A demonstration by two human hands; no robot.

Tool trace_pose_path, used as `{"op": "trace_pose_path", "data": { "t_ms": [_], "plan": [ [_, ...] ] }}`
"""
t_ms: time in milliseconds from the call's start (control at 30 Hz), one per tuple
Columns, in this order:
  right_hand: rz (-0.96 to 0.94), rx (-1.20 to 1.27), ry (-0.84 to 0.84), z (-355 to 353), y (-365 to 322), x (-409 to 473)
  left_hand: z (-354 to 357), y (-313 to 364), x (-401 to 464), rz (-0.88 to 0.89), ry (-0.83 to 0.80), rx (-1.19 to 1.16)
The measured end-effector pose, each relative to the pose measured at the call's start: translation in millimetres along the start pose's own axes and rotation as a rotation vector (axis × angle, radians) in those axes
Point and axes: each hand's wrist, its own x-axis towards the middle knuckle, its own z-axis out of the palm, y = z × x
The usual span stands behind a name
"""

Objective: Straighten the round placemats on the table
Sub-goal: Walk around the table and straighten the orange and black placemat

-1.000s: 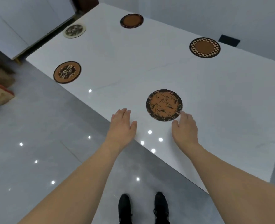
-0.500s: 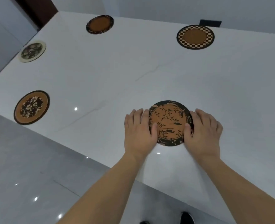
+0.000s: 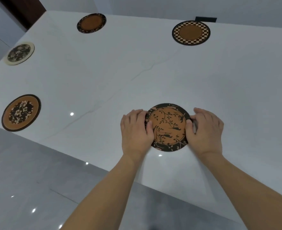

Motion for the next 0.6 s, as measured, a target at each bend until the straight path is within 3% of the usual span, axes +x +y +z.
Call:
{"op": "trace_pose_path", "data": {
  "t_ms": [467, 600],
  "plan": [
    [-0.03, 0.039, 0.067, 6.5, 6.8, -0.5, 4.9, -5.7, -1.0, 0.04, 0.112, -0.098],
    [-0.056, 0.116, 0.064, 3.5, 8.6, -9.6, 3.5, -13.2, -0.4, 0.063, 0.079, -0.178]
  ]
}}
